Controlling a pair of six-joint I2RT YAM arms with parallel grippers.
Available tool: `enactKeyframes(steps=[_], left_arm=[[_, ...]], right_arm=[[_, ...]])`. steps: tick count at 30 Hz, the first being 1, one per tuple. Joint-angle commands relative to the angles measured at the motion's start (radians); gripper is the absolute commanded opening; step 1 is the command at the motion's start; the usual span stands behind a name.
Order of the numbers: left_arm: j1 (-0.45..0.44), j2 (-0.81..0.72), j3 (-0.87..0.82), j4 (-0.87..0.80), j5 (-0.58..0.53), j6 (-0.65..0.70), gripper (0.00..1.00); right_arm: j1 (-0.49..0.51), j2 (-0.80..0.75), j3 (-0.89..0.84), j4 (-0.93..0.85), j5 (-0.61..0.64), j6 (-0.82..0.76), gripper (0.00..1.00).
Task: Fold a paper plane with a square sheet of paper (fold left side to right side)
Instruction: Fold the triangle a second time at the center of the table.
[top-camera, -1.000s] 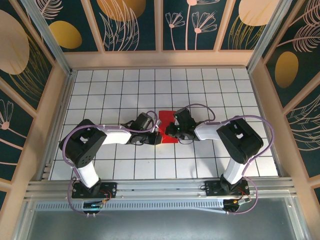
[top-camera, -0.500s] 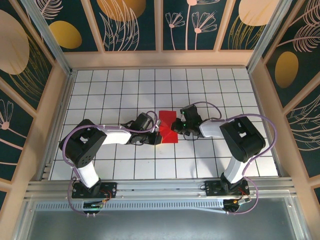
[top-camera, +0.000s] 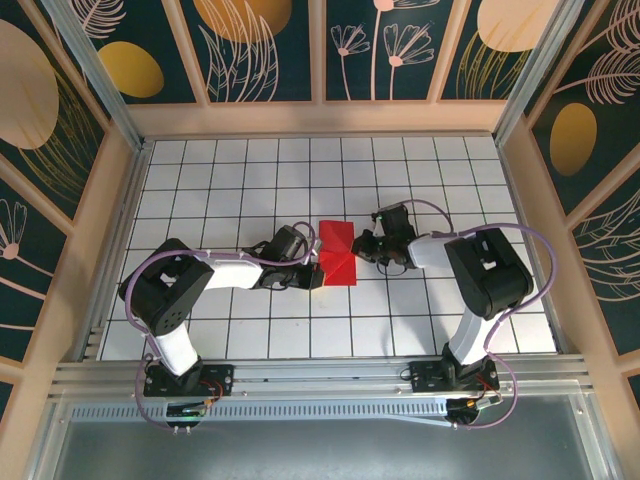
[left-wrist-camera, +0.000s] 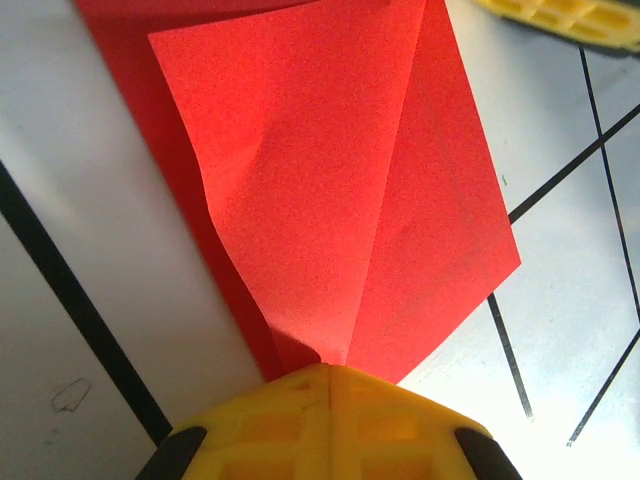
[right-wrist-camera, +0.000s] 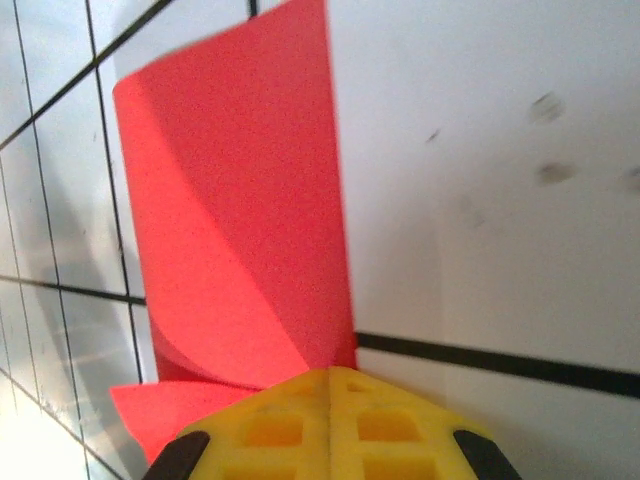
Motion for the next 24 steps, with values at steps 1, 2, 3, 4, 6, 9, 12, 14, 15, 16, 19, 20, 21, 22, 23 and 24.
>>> enactKeyframes(steps=[1,2,3,4,6,9,12,14,15,16,19,20,21,22,23,24], left_arm=[[0.000,0.042,-0.039,-0.128,-0.066,-0.011,0.00],[-0.001,0.040,-0.037,-0.128,-0.066,-0.011,0.00],[-0.002,0.038,-0.036,-0.128,-0.066,-0.012,0.00],[-0.002,0.039,-0.034,-0.128,-0.066,-0.011,0.00],[0.000,0.037,-0.030,-0.128,-0.066,-0.013,0.00],[-0.002,0.035,-0.027,-0.124,-0.068,-0.016,0.00],[-0.005,0.039,-0.023,-0.123,-0.066,-0.016,0.00],[-0.005,0.040,-0.019,-0.124,-0.064,-0.016,0.00],[-0.006,0.041,-0.017,-0.126,-0.066,-0.015,0.00],[-0.005,0.041,-0.015,-0.125,-0.066,-0.014,0.00],[-0.007,0.045,-0.014,-0.123,-0.068,-0.015,0.00],[-0.008,0.047,-0.011,-0.124,-0.067,-0.014,0.00],[-0.008,0.047,-0.009,-0.126,-0.066,-0.014,0.00],[-0.007,0.047,-0.008,-0.126,-0.066,-0.015,0.00],[-0.007,0.047,-0.007,-0.126,-0.065,-0.014,0.00],[-0.007,0.045,-0.006,-0.125,-0.066,-0.014,0.00]], right_arm=[[-0.035,-0.023,0.021,-0.037,0.063,-0.034,0.00],[-0.036,-0.038,0.019,-0.045,0.066,-0.035,0.00],[-0.035,-0.059,0.017,-0.055,0.066,-0.036,0.00],[-0.034,-0.083,0.010,-0.058,0.063,-0.033,0.00],[-0.032,-0.124,-0.014,-0.050,0.046,-0.019,0.00],[-0.016,-0.174,-0.053,-0.014,0.001,0.011,0.00],[0.029,-0.185,-0.066,0.016,-0.031,0.042,0.00],[0.063,-0.174,-0.065,0.036,-0.033,0.062,0.00],[0.080,-0.161,-0.064,0.049,-0.033,0.074,0.00],[0.094,-0.145,-0.060,0.064,-0.033,0.083,0.00],[0.118,-0.092,-0.043,0.098,-0.036,0.103,0.00],[0.120,-0.076,-0.038,0.105,-0.038,0.105,0.00],[0.120,-0.057,-0.031,0.110,-0.039,0.107,0.00],[0.120,-0.041,-0.024,0.111,-0.034,0.106,0.00],[0.120,-0.031,-0.021,0.108,-0.030,0.106,0.00],[0.120,-0.019,-0.016,0.103,-0.023,0.100,0.00]])
